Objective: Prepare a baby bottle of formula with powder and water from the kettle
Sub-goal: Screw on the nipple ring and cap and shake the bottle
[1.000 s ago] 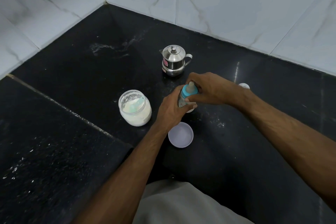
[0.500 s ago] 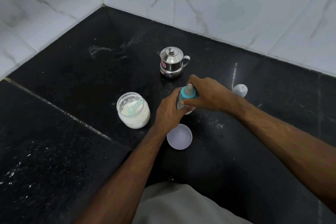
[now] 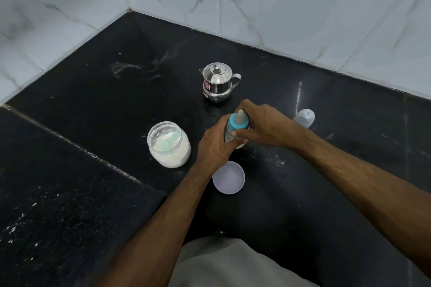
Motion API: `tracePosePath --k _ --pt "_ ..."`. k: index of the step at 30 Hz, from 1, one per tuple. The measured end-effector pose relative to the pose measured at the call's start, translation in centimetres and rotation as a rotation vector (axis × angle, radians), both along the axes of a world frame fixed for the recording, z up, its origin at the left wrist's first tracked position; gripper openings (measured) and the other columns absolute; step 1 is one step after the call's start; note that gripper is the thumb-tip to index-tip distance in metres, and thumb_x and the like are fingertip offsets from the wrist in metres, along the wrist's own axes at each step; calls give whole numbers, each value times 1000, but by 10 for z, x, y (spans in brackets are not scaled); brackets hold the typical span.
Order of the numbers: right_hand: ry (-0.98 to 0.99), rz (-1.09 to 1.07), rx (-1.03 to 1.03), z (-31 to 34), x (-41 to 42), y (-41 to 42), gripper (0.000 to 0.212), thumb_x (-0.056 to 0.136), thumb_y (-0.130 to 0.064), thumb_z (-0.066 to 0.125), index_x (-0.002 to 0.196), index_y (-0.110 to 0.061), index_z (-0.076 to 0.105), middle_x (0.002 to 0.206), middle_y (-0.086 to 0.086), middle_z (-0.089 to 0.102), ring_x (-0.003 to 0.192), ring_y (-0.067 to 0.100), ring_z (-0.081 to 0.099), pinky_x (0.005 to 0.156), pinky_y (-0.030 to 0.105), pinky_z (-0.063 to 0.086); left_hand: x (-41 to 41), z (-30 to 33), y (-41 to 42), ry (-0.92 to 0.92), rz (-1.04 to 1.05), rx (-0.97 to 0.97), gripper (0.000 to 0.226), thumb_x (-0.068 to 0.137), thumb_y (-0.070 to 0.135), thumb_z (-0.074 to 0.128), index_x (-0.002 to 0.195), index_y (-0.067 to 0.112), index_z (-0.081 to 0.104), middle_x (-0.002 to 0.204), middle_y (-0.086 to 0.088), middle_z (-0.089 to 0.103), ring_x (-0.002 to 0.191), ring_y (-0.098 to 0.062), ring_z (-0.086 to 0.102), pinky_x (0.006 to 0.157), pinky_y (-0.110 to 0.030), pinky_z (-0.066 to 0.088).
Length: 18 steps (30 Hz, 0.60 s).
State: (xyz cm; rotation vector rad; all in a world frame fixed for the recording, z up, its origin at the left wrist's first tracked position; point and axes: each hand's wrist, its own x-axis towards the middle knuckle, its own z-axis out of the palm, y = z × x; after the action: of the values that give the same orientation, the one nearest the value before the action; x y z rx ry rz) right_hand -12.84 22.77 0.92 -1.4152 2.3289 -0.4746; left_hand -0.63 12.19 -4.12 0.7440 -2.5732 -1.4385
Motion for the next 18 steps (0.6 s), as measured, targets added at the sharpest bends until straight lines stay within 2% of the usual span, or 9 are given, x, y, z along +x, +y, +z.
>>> tracePosePath --k 3,5,9,12,15,18 --pt "-44 66 26 3 -3 1 55 86 -43 68 130 -21 43 126 3 61 105 18 62 90 33 54 2 0 1 41 17 -6 62 85 34 70 138 17 42 134 -5 56 124 -19 53 107 -37 41" --pt "-28 73 33 4 -4 1 53 88 -43 66 130 -21 42 125 4 62 101 16 61 87 30 53 1 0 1 21 18 -1 62 85 34 70 139 17 42 135 -6 55 124 -19 52 108 -38 41" --pt "43 -52 3 -6 9 1 52 88 -47 64 124 -19 40 120 5 63 89 13 57 77 27 53 -1 -2 2 1 23 -33 61 87 36 67 138 18 41 134 -6 55 124 -20 53 108 -40 41" --pt "4 -112 -88 -12 16 3 54 86 -46 66 125 -18 42 121 6 62 94 17 62 80 31 56 1 -3 3 44 29 -29 59 86 35 68 137 20 43 132 -3 58 122 -18 55 105 -37 44" --pt "-106 -4 -46 -4 3 3 54 86 -43 68 129 -19 45 122 1 62 105 18 62 90 32 54 0 -4 0 30 33 -20 61 85 35 70 137 19 43 132 -4 57 123 -18 54 106 -38 42" --pt "-105 131 26 6 -9 0 54 87 -44 66 133 -23 46 125 -3 62 107 14 61 93 32 52 -1 -3 -2 6 19 3 64 83 31 72 137 15 43 134 -7 55 124 -19 52 107 -38 42"
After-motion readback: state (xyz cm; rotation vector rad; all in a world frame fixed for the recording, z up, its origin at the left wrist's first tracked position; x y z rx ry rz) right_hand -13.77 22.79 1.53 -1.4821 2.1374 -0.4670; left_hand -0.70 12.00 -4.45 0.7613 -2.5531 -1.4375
